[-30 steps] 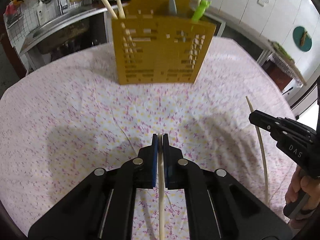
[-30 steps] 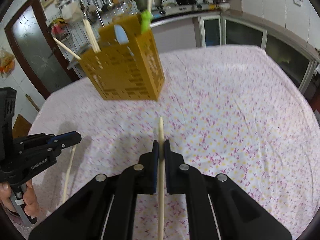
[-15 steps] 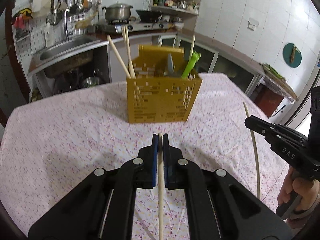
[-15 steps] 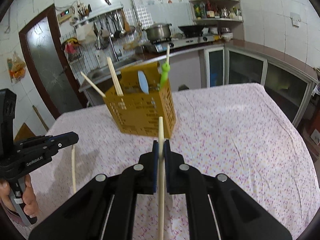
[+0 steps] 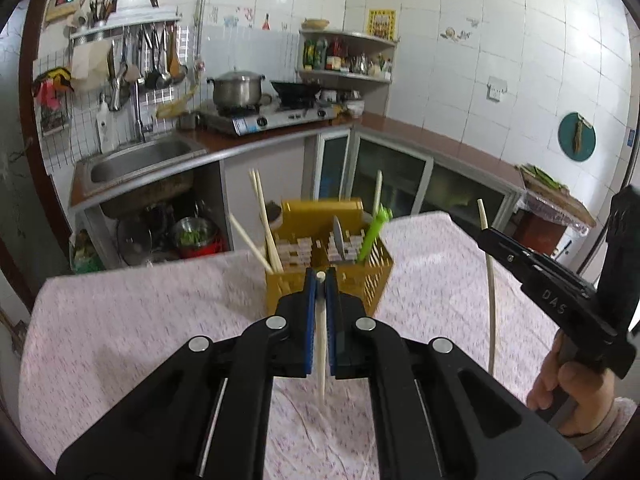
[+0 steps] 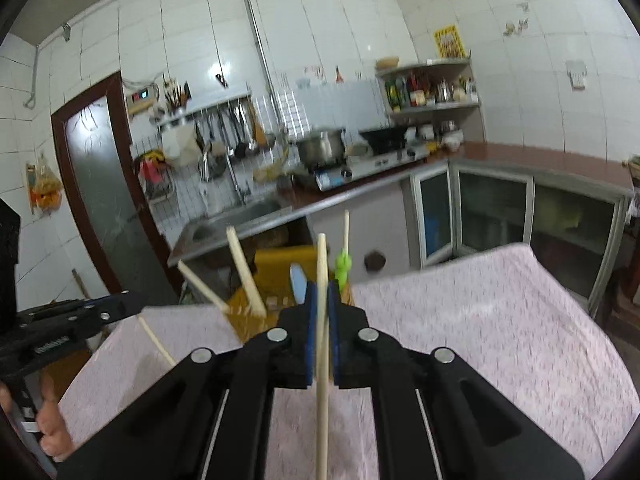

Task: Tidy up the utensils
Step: 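Lower both held chopsticks into the yellow holder, then open both grippers to release the chopsticks into the holder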

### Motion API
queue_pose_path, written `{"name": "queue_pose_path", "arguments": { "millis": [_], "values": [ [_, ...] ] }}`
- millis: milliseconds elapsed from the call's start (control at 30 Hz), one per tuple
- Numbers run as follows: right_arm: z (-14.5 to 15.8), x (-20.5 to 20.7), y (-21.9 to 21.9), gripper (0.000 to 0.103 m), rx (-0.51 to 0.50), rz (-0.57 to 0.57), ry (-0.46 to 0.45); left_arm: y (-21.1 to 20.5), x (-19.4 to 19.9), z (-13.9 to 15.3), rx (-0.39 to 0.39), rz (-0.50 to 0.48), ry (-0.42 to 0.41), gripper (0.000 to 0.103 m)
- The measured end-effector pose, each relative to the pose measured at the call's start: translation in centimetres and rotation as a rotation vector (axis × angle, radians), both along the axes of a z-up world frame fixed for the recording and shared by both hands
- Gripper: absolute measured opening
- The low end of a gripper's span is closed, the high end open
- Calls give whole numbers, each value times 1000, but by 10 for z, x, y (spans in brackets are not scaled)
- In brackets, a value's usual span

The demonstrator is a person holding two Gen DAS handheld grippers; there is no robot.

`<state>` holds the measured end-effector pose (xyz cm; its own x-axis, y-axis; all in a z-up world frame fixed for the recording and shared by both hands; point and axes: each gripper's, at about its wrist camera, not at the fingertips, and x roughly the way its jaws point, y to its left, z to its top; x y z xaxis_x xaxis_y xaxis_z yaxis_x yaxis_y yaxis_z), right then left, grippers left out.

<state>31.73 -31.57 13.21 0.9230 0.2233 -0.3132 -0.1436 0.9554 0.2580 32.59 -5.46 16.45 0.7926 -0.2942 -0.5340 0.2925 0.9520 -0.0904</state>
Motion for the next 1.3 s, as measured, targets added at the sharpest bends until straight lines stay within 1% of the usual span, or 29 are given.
{"name": "queue_pose_path", "arguments": {
  "millis": [200, 400, 533, 600, 733, 867, 967, 1067, 1200, 1300],
  "values": [
    [21, 33, 0, 6, 15, -22, -101, 7, 19, 44, 3, 27, -80, 3],
    [38, 68, 6, 6, -7, -46, -213, 4, 43, 84, -2, 44, -148, 3],
    [47, 87, 8, 6, 13, -71, -300, 0, 59, 97, -10, 44, -180, 3],
    [51, 95, 12, 6, 18, -81, -338, -2, 65, 99, -10, 45, -194, 3],
    [51, 112, 19, 6, 32, -98, -399, -7, 79, 92, -5, 47, -214, 3],
    [41, 127, 27, 6, 30, -98, -419, -10, 95, 72, -6, 41, -200, 3],
    [29, 135, 34, 6, 4, -79, -411, -12, 103, 50, -1, 19, -187, 3],
    [15, 137, 36, 6, -12, -67, -424, -13, 107, 30, 15, 31, -193, 3],
    [-5, 135, 35, 6, -32, -45, -409, -2, 113, -2, -39, 24, -155, 3],
    [-18, 132, 34, 6, -51, -15, -366, 0, 113, -22, -40, 36, -127, 3]
  ]
}}
